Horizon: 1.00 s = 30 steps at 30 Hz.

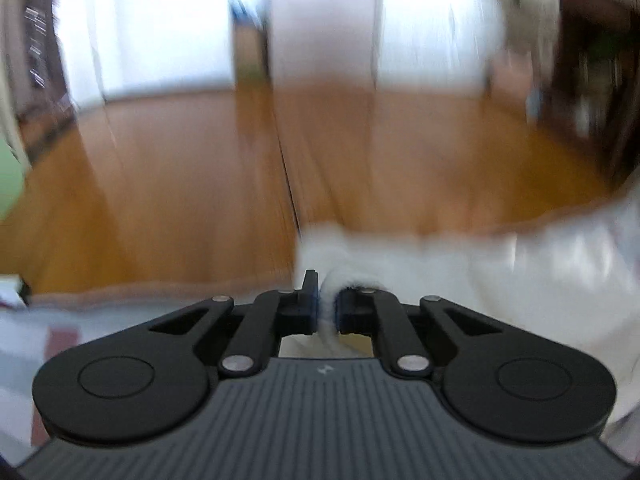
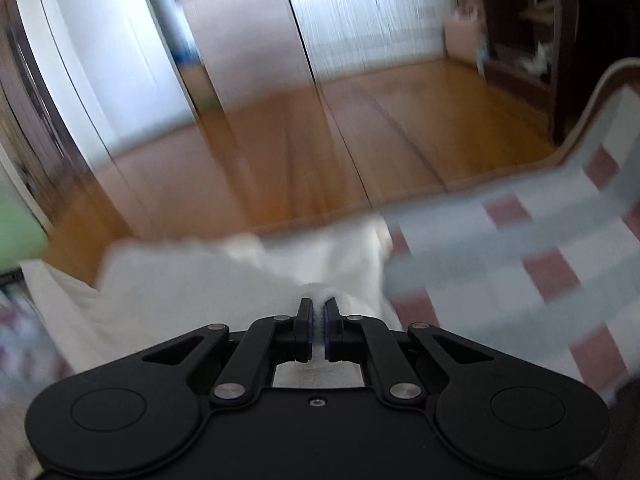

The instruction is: Fold clothes

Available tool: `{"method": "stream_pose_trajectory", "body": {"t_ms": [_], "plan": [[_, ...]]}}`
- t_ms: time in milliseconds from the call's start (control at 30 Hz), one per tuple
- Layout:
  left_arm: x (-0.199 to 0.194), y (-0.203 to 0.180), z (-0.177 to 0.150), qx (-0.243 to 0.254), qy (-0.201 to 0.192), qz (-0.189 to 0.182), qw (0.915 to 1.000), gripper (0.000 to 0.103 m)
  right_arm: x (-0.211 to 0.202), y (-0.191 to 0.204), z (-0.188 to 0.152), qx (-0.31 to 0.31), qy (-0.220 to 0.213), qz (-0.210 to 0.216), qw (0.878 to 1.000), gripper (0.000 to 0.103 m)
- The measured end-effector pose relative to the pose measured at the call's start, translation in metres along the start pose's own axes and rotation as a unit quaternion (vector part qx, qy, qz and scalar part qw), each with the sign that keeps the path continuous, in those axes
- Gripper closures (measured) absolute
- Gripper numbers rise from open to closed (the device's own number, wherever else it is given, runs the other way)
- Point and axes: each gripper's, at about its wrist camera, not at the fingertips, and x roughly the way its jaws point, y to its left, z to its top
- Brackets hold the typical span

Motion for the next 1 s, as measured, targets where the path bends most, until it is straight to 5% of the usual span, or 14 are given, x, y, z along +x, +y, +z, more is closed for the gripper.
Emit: {"method": "stream_pose_trajectory", "body": {"t_ms": [67,133,267,400,633,733,867,933,1000], "plan": [[-0.029,0.011,0.009,-0.019,-0.05,0.008,0.9985,0.095,-0.019,-0.001,0.004,0.008,-0.043,0.017,0.999,0.097],[-0.041,0.023,0.0,-0.036,-0.036,0.013,0.9986,0.095,-0.018,-0.004,-0.012,-0.002,-0.023,-0.02,1.0,0.097],[-0.005,0.039,-0.059,-0.046,0.114,0.005,0.9923,0.095,0.02,-0.018,-0.07,-0.009,0.079,-0.075,0.994,0.097],[0.039,0.048,-0.102,-0.033,0.219,0.016,0.9751,0.095,0.049,-0.026,-0.097,-0.007,0.118,-0.085,0.989,0.097],[0.006,0.051,-0.075,-0.048,0.171,-0.006,0.9841,0.095,0.011,-0.039,-0.067,0.046,0.066,-0.008,0.997,0.097],[0.014,0.054,-0.08,-0.052,0.207,0.001,0.9769,0.095,0.012,-0.043,-0.072,0.037,0.093,-0.007,0.995,0.097],[0.037,0.067,-0.104,-0.119,0.291,0.008,0.9493,0.088,0.037,-0.039,-0.094,0.029,0.14,-0.057,0.988,0.097],[0.025,0.078,-0.103,-0.187,0.281,-0.019,0.9411,0.088,0.04,-0.036,-0.096,0.026,0.146,-0.061,0.987,0.097],[0.008,0.083,-0.095,-0.204,0.259,-0.023,0.9437,0.086,0.038,-0.03,-0.091,0.0,0.151,-0.066,0.986,0.097]]}}
